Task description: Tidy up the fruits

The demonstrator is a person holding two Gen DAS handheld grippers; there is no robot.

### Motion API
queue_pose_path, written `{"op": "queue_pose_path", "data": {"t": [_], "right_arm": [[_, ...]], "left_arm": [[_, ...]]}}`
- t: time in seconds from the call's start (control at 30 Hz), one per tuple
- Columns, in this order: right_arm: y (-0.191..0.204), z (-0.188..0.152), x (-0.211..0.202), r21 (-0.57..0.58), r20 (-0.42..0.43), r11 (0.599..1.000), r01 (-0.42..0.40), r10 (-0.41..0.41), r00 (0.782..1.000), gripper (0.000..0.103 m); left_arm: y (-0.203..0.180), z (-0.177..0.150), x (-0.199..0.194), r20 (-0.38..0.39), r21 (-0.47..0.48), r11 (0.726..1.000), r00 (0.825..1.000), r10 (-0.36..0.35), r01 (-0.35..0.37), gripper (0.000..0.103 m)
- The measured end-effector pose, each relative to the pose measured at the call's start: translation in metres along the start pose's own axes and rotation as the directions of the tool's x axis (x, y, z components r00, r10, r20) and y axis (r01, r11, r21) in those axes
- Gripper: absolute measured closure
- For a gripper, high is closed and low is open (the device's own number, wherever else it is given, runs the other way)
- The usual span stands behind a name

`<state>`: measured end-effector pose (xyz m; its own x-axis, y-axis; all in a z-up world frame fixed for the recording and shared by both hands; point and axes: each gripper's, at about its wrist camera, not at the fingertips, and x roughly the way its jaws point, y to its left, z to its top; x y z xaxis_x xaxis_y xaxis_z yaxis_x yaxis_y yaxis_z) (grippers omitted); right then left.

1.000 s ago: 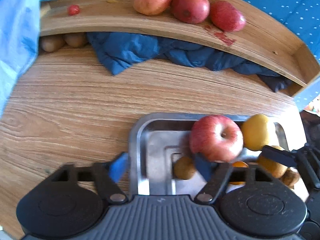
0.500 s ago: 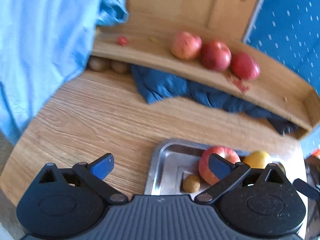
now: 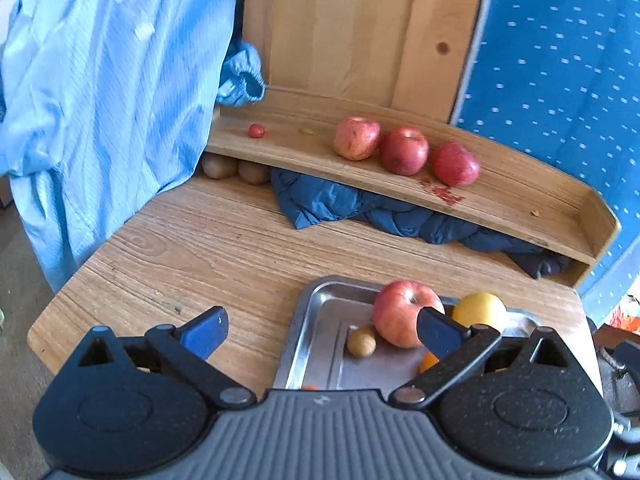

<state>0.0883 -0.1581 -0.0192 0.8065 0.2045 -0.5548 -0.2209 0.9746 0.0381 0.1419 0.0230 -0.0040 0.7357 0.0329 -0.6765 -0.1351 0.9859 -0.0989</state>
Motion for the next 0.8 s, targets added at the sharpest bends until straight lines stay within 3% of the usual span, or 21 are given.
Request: {"op": "queue_pose_path", "data": {"t": [0.2, 0.3, 0.43, 0.57, 0.8], "right_arm": [[0.000, -0.021, -0.032, 0.032, 0.015, 0.999, 0.039, -0.040, 0.999, 0.001], [0.002, -0.034, -0.045, 0.057, 0.009, 0.997, 0.043, -0.044, 0.999, 0.001], [0.008, -0.044, -0.056, 0.044, -0.006, 0.998, 0.051, -0.051, 0.999, 0.001], [0.012, -0.049, -0.064, 0.052, -0.018, 0.998, 0.045, -0.044, 0.999, 0.001], [0.021, -0.052, -0.064, 0.052, -0.056, 0.997, 0.062, -0.059, 0.997, 0.001]], "left_arm": [[-0.003, -0.029, -0.033, 0.060, 0.033, 0.999, 0.998, -0.019, 0.017, 0.001], [0.000, -0.045, -0.047, 0.055, 0.037, 0.998, 0.997, -0.054, 0.052, 0.001], [0.003, -0.058, -0.055, 0.052, 0.036, 0.999, 0.998, -0.042, 0.040, 0.001], [0.003, -0.069, -0.065, 0.101, 0.107, 0.993, 0.994, -0.051, 0.040, 0.001], [0.006, -0.082, -0.060, 0.070, 0.172, 0.983, 0.994, -0.080, 0.067, 0.001]]}}
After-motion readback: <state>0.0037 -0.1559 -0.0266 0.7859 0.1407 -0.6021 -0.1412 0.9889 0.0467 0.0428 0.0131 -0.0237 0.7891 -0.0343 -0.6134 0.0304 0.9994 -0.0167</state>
